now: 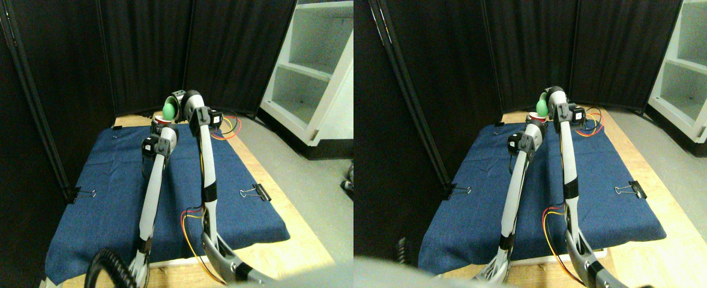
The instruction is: Pour (bimanual)
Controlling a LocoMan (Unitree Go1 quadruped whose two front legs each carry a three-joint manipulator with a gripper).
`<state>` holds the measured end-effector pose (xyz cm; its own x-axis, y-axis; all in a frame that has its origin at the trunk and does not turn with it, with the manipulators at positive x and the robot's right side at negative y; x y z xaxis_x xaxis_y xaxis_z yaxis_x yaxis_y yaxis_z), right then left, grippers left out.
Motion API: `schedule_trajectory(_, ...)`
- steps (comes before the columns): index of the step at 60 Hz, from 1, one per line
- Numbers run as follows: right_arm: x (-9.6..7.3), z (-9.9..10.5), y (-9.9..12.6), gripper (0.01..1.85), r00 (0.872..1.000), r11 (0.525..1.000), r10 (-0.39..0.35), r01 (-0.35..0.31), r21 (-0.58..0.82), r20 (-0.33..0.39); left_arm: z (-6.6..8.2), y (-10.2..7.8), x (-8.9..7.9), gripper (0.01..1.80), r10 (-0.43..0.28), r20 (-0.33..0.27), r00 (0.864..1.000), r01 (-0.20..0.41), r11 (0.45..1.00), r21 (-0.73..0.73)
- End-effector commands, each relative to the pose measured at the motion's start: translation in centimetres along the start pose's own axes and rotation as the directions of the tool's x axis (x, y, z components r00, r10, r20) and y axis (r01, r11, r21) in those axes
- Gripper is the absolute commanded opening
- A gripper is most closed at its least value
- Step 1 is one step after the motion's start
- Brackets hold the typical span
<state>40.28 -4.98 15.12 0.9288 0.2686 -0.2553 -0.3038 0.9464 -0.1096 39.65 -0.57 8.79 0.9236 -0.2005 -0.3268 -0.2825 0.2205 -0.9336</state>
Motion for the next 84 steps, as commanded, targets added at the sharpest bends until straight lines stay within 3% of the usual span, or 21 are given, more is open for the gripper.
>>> schedule_trajectory(1,-0.2,1.1,0.6,0.33,0.999,0.999,0.028,-0.027,-0.020,0.036,-0.2,-0.8,0.2,0.33,-0.039,0.006,0.999,0.039,0.999,-0.017)
schedule_trajectory(21,-0.2,1.7,0.3,0.33,0.998,0.999,0.013,-0.010,-0.044,0.054,-0.3,-0.6,0.4,0.33,-0.034,0.009,0.999,0.034,0.999,-0.011)
schedule_trajectory(29,-0.2,1.6,0.0,0.33,0.995,0.992,-0.061,0.051,0.117,0.082,0.0,-0.5,0.3,0.33,-0.036,0.006,0.999,0.036,0.999,-0.010)
schedule_trajectory(30,0.0,1.6,-0.3,0.33,0.991,0.975,-0.116,0.100,0.199,0.073,0.1,-0.5,0.2,0.33,-0.042,0.007,0.999,0.042,0.999,-0.003)
schedule_trajectory(34,0.0,1.5,-0.7,0.33,0.987,0.944,-0.145,0.115,0.308,0.075,0.2,-0.6,0.0,0.33,-0.046,0.001,0.999,0.046,0.999,0.007)
schedule_trajectory(46,-0.3,0.9,-2.0,0.33,0.961,0.876,-0.271,0.220,0.430,0.060,1.2,-0.4,-0.3,0.33,-0.051,0.012,0.999,0.051,0.998,0.027)
schedule_trajectory(55,-0.5,0.6,-2.4,0.33,0.954,0.836,-0.293,0.228,0.499,0.056,1.9,-0.2,-0.3,0.33,-0.059,0.016,0.998,0.059,0.998,0.032)
schedule_trajectory(58,-0.4,0.2,-2.8,0.33,0.955,0.805,-0.292,0.214,0.553,0.057,2.3,-0.1,-0.3,0.33,-0.060,0.022,0.998,0.060,0.997,0.039)
schedule_trajectory(62,0.0,-0.6,-3.3,0.33,0.949,0.719,-0.312,0.209,0.662,0.039,3.1,0.1,-0.2,0.33,-0.070,0.022,0.997,0.069,0.997,0.046)
schedule_trajectory(67,0.4,-1.3,-3.8,0.33,0.950,0.661,-0.308,0.173,0.730,0.054,3.7,0.3,-0.1,0.33,-0.073,0.030,0.997,0.072,0.996,0.048)
schedule_trajectory(74,1.0,-2.9,-4.3,0.33,0.941,0.508,-0.338,0.160,0.846,0.025,4.8,0.8,0.0,0.33,-0.077,0.056,0.995,0.072,0.993,0.090)
schedule_trajectory(78,1.1,-3.4,-4.2,0.33,0.931,0.487,-0.364,0.178,0.855,0.014,5.1,1.1,0.0,0.33,-0.074,0.062,0.995,0.068,0.993,0.092)
schedule_trajectory(81,1.5,-4.0,-4.4,0.33,0.938,0.408,-0.346,0.137,0.903,0.013,5.5,1.4,0.0,0.33,-0.066,0.079,0.995,0.058,0.994,0.096)
schedule_trajectory(83,1.6,-4.4,-4.5,0.33,0.939,0.423,-0.342,0.131,0.896,0.025,5.7,1.6,0.1,0.33,-0.064,0.089,0.994,0.056,0.994,0.090)
schedule_trajectory(84,1.6,-4.6,-4.6,0.33,0.941,0.408,-0.337,0.124,0.905,0.022,5.9,1.8,0.2,0.33,-0.065,0.082,0.994,0.058,0.994,0.089)
